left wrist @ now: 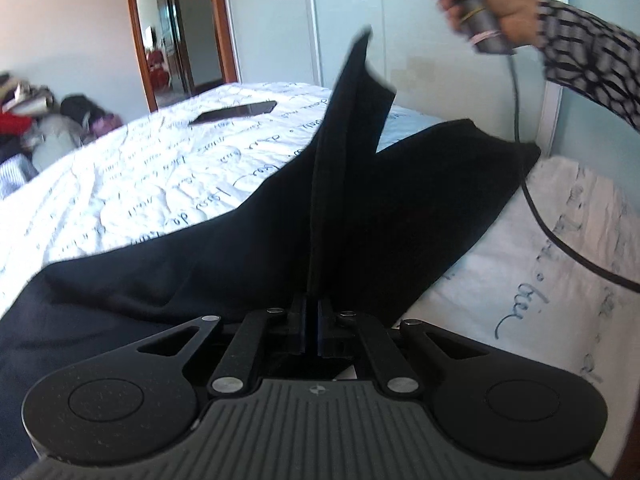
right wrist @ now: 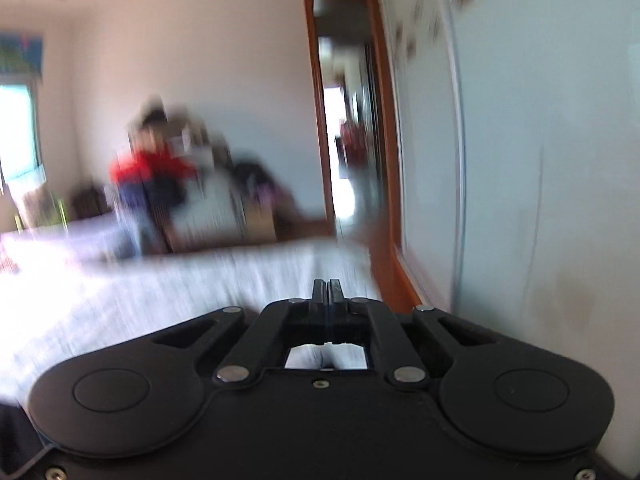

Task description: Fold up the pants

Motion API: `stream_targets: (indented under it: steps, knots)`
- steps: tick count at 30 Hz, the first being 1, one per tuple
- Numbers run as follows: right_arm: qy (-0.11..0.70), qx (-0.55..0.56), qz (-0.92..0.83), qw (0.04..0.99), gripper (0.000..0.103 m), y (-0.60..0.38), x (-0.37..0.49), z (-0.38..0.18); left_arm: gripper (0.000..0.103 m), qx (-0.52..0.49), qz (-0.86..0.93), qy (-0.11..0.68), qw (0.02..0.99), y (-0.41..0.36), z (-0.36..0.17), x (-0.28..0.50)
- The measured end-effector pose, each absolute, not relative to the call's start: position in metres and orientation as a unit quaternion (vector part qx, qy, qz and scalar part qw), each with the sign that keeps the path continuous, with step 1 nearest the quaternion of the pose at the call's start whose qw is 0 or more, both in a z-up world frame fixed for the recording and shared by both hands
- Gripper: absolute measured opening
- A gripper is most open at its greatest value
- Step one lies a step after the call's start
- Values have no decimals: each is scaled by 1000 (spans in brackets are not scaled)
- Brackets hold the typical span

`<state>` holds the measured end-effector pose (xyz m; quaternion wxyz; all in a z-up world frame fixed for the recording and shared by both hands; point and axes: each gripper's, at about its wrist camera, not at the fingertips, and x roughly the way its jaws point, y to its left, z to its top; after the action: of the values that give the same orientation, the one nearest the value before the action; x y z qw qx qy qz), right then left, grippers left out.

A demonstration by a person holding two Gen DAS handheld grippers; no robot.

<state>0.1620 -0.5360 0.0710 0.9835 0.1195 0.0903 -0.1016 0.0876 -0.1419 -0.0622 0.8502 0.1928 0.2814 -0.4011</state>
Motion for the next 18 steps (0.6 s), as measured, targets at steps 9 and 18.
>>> stream_targets:
  steps: [9,18]
  knots:
    - [289,151,-146,934,33,-552,147,-3,4,236,-405,268,842,-146,-68,78]
    - [242,459,-152,841,37,-582,176,-87,16,256,-401,267,838,-149,-67,75]
